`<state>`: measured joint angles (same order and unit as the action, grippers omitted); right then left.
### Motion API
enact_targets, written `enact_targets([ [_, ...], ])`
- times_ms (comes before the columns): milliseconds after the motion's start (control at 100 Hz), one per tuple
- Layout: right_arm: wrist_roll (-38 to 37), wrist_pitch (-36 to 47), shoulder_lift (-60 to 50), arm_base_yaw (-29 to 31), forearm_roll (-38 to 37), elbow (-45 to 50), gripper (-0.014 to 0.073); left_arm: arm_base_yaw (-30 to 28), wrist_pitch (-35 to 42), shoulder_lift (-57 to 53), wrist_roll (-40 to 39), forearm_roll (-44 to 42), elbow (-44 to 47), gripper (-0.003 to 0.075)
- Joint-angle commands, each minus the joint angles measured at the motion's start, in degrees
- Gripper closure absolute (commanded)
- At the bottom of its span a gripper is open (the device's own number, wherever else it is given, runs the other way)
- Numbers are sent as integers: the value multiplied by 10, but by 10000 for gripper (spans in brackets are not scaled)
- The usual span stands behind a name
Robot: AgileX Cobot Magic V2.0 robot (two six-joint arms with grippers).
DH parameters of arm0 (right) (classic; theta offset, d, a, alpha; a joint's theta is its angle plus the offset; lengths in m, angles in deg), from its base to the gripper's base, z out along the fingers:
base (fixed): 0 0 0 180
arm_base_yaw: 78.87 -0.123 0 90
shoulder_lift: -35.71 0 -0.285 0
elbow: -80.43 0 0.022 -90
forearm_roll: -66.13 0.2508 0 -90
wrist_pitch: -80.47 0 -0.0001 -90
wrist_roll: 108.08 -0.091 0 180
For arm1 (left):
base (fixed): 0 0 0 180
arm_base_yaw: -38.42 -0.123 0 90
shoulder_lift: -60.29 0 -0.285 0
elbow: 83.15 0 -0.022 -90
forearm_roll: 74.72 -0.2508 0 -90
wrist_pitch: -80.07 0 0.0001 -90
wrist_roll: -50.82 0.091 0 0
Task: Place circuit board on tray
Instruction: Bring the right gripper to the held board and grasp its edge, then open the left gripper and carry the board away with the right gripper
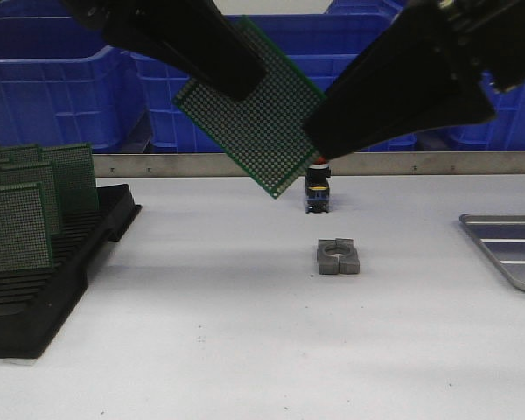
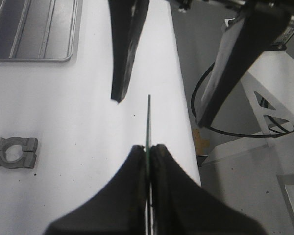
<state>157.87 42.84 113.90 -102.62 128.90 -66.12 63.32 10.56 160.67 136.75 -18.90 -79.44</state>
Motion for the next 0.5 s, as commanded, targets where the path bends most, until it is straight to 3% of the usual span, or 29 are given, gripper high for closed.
enact_targets([
  [0, 7, 5, 13, -9, 31, -31, 145, 4, -35, -22, -4, 40, -17, 741],
  [70, 7, -5, 25, -12, 33, -39, 222, 4, -35, -22, -4, 40, -17, 741],
  [190, 7, -9, 30, -12, 36, -39, 444, 4, -37, -22, -4, 40, -17, 740],
  [310, 7, -13, 30, -12, 37, -39, 608, 4, -31, -22, -4, 40, -17, 740],
  [410, 7, -19, 30, -12, 37, -39, 664, 4, -31, -22, -4, 40, -17, 720],
  [490, 7, -27, 30, -12, 37, -39, 662, 4, -32, -22, -4, 40, -17, 630],
])
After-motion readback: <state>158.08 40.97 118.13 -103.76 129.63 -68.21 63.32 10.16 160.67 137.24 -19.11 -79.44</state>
